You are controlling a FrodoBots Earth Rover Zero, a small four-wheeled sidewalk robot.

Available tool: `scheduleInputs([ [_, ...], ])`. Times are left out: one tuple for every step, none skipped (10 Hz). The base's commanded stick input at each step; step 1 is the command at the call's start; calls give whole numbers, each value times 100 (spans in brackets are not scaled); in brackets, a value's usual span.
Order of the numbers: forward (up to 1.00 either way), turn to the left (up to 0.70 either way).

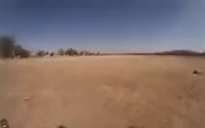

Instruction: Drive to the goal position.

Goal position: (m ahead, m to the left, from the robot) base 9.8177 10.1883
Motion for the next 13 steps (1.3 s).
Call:
scheduleInputs([
  [70,0],
  [70,0],
  [70,0],
  [70,0],
  [70,0],
  [70,0],
  [70,0],
  [70,0],
  [70,0],
  [70,0],
  [70,0],
  [70,0],
  [70,0],
])
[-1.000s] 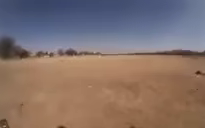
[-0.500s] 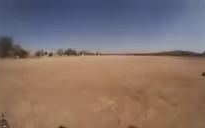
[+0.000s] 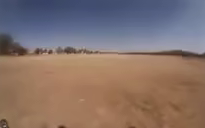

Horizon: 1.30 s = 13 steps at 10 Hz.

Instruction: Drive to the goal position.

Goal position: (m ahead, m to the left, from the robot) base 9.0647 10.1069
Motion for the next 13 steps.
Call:
scheduleInputs([
  [70,15],
  [70,27],
  [70,27],
  [70,27],
  [70,27],
  [70,27],
  [70,27],
  [70,27],
  [70,27],
  [70,27],
  [70,27],
  [70,27],
  [70,27],
])
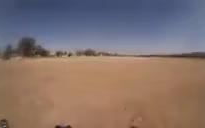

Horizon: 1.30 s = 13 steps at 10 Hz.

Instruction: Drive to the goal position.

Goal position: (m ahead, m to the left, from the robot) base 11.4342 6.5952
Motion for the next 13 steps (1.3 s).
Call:
scheduleInputs([
  [70,27],
  [70,27],
  [70,27],
  [70,27],
  [70,0],
  [70,0],
  [70,0],
  [70,0],
  [70,0],
  [70,0],
  [70,0],
  [70,0],
  [70,0],
])
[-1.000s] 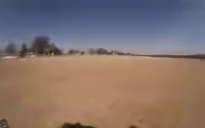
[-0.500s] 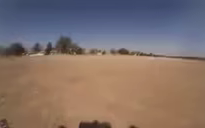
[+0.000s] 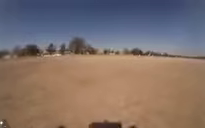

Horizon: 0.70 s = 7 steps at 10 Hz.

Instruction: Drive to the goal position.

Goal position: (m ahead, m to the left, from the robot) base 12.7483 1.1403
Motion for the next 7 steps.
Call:
scheduleInputs([
  [70,0],
  [70,0],
  [70,0],
  [70,0],
  [70,0],
  [70,0],
  [70,0],
])
